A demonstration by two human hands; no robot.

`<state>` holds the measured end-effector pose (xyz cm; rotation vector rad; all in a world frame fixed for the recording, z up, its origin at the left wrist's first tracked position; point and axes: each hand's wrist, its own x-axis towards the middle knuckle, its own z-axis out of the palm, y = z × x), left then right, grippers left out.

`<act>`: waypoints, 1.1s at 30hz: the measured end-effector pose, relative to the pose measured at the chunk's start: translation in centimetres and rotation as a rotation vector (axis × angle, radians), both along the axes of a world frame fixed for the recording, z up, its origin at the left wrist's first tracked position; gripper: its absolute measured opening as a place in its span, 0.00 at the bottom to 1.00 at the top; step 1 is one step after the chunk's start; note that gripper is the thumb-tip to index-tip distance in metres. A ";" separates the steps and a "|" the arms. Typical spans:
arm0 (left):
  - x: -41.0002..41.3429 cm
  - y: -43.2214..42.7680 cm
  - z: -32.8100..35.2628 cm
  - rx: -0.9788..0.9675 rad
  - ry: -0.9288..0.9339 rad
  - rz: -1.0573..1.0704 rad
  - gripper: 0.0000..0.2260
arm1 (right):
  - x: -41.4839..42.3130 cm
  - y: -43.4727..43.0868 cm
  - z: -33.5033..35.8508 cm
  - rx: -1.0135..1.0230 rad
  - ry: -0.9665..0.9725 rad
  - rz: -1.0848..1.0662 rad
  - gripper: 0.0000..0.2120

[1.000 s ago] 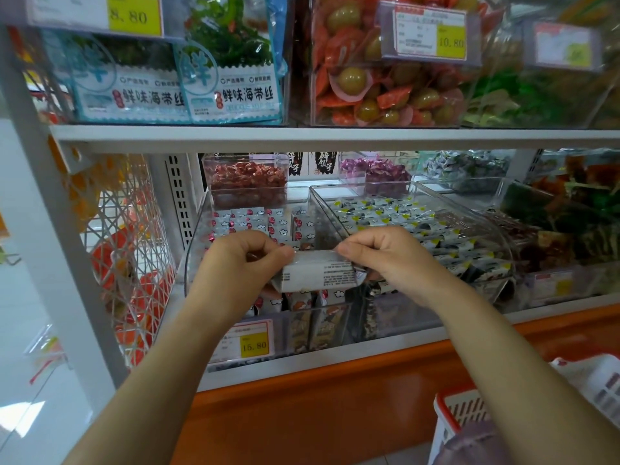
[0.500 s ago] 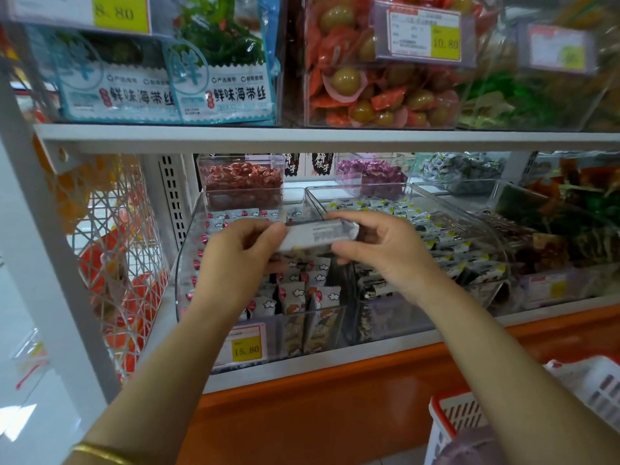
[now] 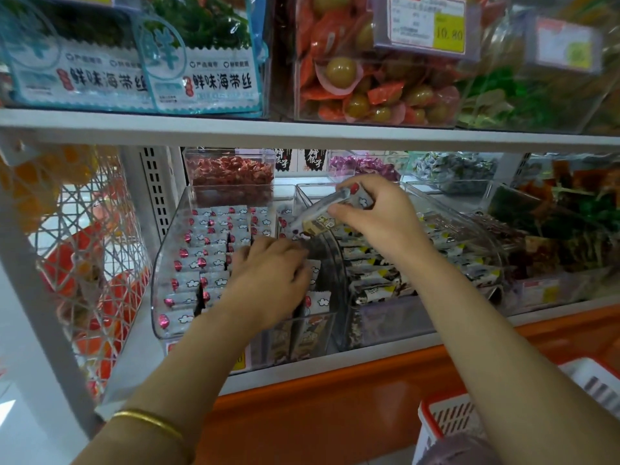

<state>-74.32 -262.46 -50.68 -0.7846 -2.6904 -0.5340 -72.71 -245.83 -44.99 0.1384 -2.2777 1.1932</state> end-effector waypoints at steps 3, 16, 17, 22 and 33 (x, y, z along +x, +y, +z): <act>-0.1 0.0 -0.1 -0.036 -0.007 -0.014 0.14 | -0.6 -0.2 0.5 0.069 -0.036 0.033 0.10; -0.1 -0.7 -0.6 -0.038 -0.152 -0.028 0.14 | -3.5 -1.6 0.5 0.438 -0.190 0.070 0.13; -0.2 -0.7 -0.7 -0.037 -0.144 -0.028 0.14 | -3.7 -1.6 0.3 0.479 -0.200 0.061 0.13; 0.0 -0.9 -0.6 -0.018 -0.109 -0.030 0.14 | -3.8 -2.4 -0.6 0.796 -0.285 0.006 0.24; 0.2 -2.2 0.2 0.057 -0.028 0.035 0.17 | -4.5 -3.1 -0.5 1.318 -0.502 0.061 0.10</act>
